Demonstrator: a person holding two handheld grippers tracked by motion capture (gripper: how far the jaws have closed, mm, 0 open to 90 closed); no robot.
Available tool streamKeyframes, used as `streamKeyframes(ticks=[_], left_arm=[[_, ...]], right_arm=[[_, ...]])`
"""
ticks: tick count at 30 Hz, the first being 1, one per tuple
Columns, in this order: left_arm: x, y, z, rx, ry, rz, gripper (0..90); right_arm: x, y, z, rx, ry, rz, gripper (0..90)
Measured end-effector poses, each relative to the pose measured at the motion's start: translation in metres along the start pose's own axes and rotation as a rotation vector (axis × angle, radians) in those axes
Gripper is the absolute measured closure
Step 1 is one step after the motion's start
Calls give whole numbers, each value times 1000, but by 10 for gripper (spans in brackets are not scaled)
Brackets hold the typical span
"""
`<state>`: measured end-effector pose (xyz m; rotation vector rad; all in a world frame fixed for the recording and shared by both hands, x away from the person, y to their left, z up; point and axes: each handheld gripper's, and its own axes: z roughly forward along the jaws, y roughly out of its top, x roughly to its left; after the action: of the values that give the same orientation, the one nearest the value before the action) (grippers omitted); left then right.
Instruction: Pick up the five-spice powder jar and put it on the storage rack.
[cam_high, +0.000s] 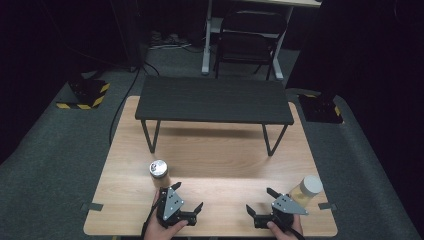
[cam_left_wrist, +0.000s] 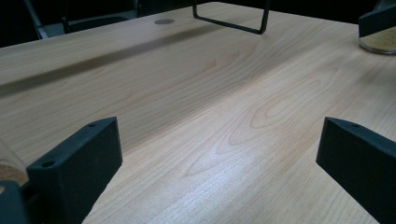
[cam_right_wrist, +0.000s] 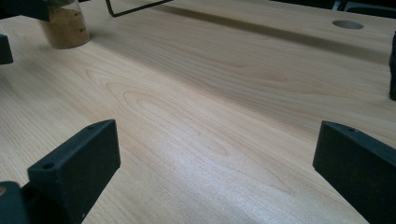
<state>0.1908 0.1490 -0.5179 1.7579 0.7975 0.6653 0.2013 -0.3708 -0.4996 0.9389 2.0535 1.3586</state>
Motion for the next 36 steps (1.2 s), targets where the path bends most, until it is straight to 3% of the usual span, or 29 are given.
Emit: streamKeyframes(ticks=[9, 17, 23, 26, 34, 36], left_arm=[[0, 0, 0, 3, -8, 4, 4], [4, -4, -2, -19, -23, -26, 4], [7, -7, -4, -38, -22, -54, 5], [7, -7, -4, -40, -19, -44, 5], [10, -4, -19, -131, 6, -46, 5], [13, -2, -31, -181, 40, -51, 6]], right_arm=[[-2, -2, -1, -13, 3, 18, 4], [1, -2, -1, -8, -5, -4, 5], [0, -1, -1, -7, -2, 5, 5], [0, -2, -1, -9, -2, 5, 4], [1, -1, -1, -6, -4, 3, 4], [1, -1, -1, -8, -6, 1, 4]])
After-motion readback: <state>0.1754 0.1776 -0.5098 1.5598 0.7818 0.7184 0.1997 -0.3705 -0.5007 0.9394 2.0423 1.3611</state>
